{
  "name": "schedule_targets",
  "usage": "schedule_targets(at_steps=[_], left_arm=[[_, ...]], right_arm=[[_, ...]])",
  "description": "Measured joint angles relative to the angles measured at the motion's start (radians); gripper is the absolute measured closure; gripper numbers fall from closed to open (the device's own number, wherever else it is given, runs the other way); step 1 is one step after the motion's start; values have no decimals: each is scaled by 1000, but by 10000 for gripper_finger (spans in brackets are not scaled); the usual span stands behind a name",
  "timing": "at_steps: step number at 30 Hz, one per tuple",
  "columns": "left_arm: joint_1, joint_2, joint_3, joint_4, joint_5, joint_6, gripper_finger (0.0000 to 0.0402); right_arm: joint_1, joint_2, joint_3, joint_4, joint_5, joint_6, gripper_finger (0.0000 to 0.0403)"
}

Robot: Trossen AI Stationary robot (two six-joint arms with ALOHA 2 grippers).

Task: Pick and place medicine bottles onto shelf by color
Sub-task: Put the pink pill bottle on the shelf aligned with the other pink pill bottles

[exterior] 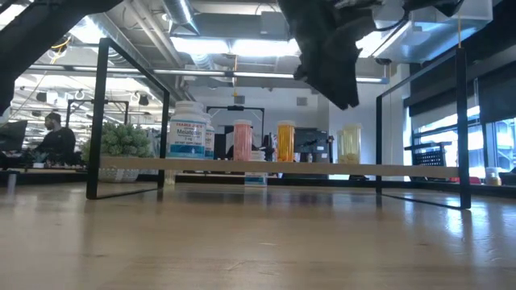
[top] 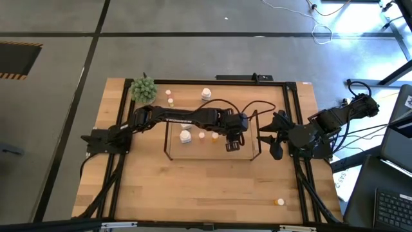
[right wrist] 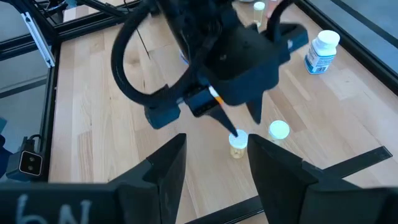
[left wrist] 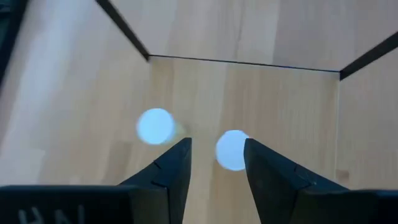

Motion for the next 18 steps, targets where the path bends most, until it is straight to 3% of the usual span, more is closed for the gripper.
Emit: schedule_targets(at_steps=[10,18], left_arm=[[0,-1,149,-226,-36,-23,260],[-1,-52,151,-334,-58,-85,260]], right_arm=[[0,0,0,0,0,0,230],[0,0,-1,5,0,0,230]])
